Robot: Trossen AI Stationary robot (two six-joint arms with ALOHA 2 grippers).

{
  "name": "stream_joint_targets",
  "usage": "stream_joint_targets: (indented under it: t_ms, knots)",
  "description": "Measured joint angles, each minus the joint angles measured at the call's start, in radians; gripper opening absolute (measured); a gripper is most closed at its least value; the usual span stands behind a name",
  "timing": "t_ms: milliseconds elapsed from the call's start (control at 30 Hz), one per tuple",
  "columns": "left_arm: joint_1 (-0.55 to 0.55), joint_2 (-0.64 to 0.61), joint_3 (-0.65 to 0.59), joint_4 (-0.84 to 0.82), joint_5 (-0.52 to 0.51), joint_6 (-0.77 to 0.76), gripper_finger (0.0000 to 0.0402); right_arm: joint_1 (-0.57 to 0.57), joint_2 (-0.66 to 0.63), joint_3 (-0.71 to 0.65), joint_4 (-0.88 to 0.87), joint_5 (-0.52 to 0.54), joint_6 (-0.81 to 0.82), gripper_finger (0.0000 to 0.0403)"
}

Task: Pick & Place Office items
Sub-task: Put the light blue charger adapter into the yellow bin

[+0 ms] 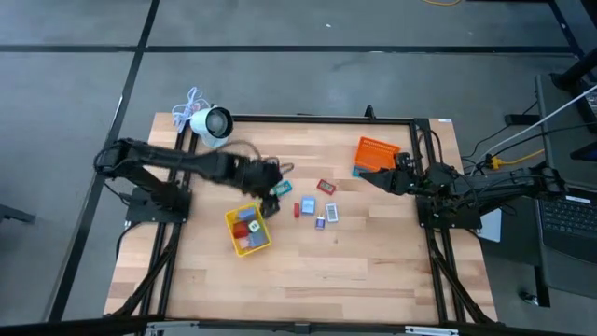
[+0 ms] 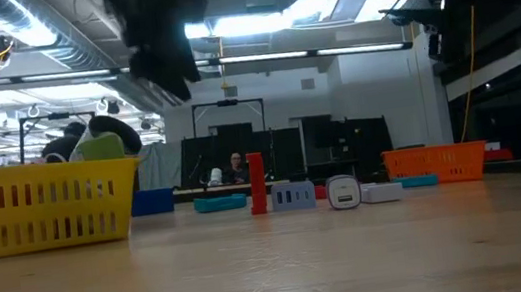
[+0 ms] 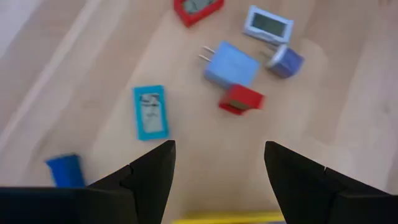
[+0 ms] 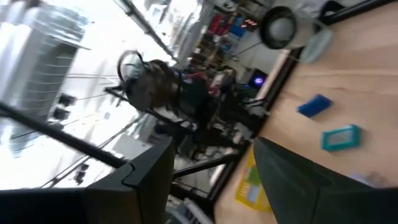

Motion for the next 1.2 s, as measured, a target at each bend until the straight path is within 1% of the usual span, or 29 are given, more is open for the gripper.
stream_joint_targets:
  t_ms: [100, 200, 300, 400, 533, 600, 700, 800, 867, 900, 967, 1033, 1133, 1200]
  knots:
    - [0.096, 0.032, 0.038, -0.020, 0.061, 0.151, 0.0242, 0.000, 0.000, 0.000, -0.036, 0.024, 0.000, 0.0227]
    - [0.155, 0.095, 0.120, -0.069, 0.071, 0.318, 0.0245, -0.001, 0.000, 0.000, -0.036, 0.033, 0.001, 0.0227]
    - [0.205, 0.198, 0.230, -0.133, 0.100, 0.463, 0.0248, -0.002, 0.000, 0.000, -0.033, 0.036, 0.023, 0.0227]
    - [0.242, 0.339, 0.350, -0.187, 0.153, 0.570, 0.0248, -0.001, 0.000, 0.000, -0.027, 0.036, 0.042, 0.0226]
    - [0.242, 0.508, 0.506, -0.235, 0.135, 0.751, 0.0244, -0.001, 0.000, 0.000, -0.024, 0.035, 0.048, 0.0226]
    - [0.230, 0.571, 0.574, -0.243, 0.147, 0.835, 0.0244, -0.001, 0.000, 0.000, -0.025, 0.032, 0.048, 0.0226]
    - [0.194, 0.638, 0.668, -0.286, 0.150, 0.962, 0.0245, -0.001, 0.000, 0.000, -0.025, 0.029, 0.049, 0.0226]
    - [0.147, 0.680, 0.723, -0.329, 0.108, 1.096, 0.0248, -0.001, 0.000, 0.000, -0.025, 0.025, 0.048, 0.0226]
    - [0.119, 0.696, 0.737, -0.337, 0.093, 1.110, 0.0253, -0.001, 0.000, 0.000, -0.025, 0.025, 0.049, 0.0226]
    - [0.111, 0.699, 0.738, -0.336, 0.110, 1.087, 0.0256, -0.001, 0.000, 0.000, -0.025, 0.025, 0.049, 0.0226]
    - [0.105, 0.698, 0.739, -0.344, 0.177, 1.002, 0.0267, -0.001, 0.000, 0.000, -0.023, 0.024, 0.052, 0.0226]
    - [0.104, 0.698, 0.740, -0.344, 0.215, 0.909, 0.0281, 0.000, 0.000, 0.000, -0.023, 0.024, 0.056, 0.0226]
    - [0.106, 0.698, 0.740, -0.342, 0.228, 0.758, 0.0306, 0.000, 0.000, 0.000, -0.022, 0.024, 0.056, 0.0226]
    - [0.110, 0.698, 0.740, -0.342, 0.231, 0.686, 0.0321, 0.000, 0.000, 0.000, -0.020, 0.024, 0.056, 0.0226]
